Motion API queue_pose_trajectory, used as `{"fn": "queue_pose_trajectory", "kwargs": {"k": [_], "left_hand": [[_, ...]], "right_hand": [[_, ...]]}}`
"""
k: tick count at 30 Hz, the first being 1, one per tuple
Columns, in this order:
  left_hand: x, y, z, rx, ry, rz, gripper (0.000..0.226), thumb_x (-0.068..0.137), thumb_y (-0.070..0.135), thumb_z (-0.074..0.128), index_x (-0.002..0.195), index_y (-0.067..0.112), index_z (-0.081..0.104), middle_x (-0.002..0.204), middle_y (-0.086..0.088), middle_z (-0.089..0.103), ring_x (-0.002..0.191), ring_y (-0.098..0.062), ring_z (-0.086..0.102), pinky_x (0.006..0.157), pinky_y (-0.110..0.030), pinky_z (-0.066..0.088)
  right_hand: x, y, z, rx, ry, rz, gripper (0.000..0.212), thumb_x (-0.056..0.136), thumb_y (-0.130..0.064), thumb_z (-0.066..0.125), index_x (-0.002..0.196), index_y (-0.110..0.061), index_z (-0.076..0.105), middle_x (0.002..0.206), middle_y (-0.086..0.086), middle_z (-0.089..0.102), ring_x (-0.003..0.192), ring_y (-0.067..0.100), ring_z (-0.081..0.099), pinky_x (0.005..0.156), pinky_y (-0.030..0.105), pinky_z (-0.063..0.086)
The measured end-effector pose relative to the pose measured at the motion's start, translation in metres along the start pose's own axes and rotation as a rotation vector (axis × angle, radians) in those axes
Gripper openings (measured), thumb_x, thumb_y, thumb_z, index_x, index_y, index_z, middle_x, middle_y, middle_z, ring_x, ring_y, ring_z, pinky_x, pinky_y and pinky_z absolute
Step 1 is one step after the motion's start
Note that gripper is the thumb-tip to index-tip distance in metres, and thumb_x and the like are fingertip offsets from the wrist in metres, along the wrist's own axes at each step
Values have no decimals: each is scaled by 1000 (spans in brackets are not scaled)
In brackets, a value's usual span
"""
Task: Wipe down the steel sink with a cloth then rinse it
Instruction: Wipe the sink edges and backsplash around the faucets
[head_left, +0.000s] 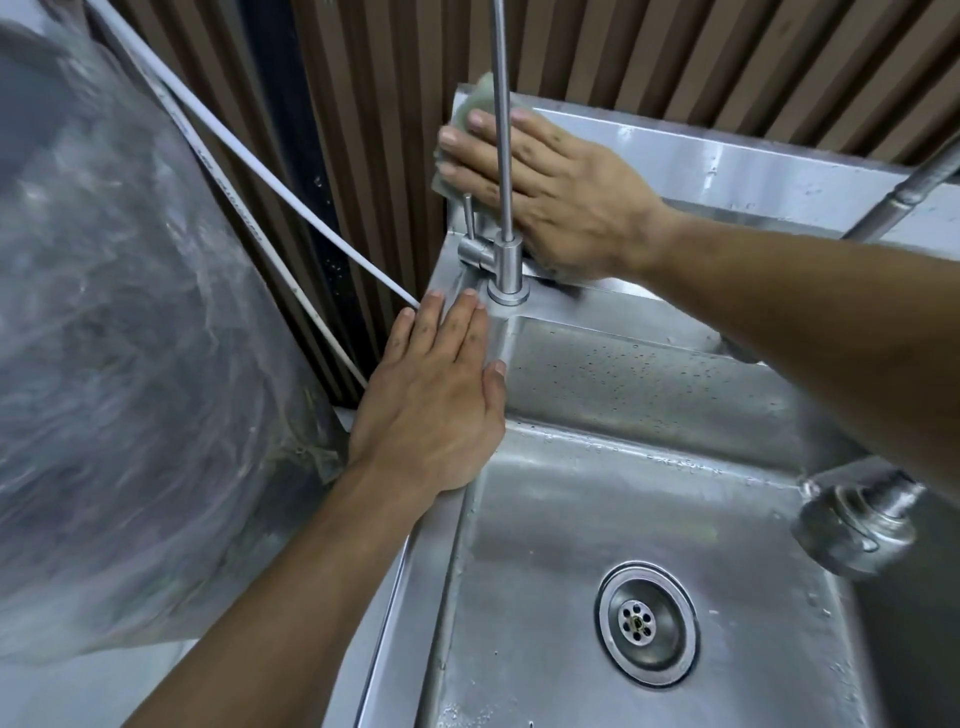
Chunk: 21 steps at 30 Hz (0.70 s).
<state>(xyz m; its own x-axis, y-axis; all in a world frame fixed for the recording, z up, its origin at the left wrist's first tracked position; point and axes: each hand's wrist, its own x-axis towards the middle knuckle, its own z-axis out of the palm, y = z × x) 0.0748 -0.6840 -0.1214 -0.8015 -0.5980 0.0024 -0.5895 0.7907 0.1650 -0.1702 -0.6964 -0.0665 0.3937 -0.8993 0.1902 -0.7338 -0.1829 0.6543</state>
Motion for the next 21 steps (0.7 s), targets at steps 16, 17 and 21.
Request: {"fn": "queue_pose_trajectory", "kwargs": {"k": [16, 17, 21], "left_hand": [[4, -1, -1, -45, 27, -8, 70, 100, 45, 17, 165, 17, 18, 173, 2, 15, 160, -20, 4, 130, -38, 0], [5, 0, -1, -34, 20, -8, 72, 99, 45, 16, 165, 17, 17, 173, 2, 14, 160, -21, 4, 130, -39, 1], [4, 1, 2, 22, 3, -25, 73, 99, 47, 7, 166, 17, 6, 174, 3, 2, 160, -20, -4, 130, -41, -2]], "right_hand": [[-15, -8, -1, 12, 47, 209, 61, 114, -40, 16, 164, -8, 5, 171, 18, 7, 158, 36, 7, 129, 47, 1], [-28, -10, 2, 2, 62, 262, 60, 114, -40, 19, 164, -9, 7, 171, 18, 10, 158, 37, 10, 128, 48, 3], [-45, -33, 9, 19, 128, 594, 61, 113, -38, 24, 163, -5, 13, 168, 23, 17, 156, 40, 16, 128, 50, 7]]}}
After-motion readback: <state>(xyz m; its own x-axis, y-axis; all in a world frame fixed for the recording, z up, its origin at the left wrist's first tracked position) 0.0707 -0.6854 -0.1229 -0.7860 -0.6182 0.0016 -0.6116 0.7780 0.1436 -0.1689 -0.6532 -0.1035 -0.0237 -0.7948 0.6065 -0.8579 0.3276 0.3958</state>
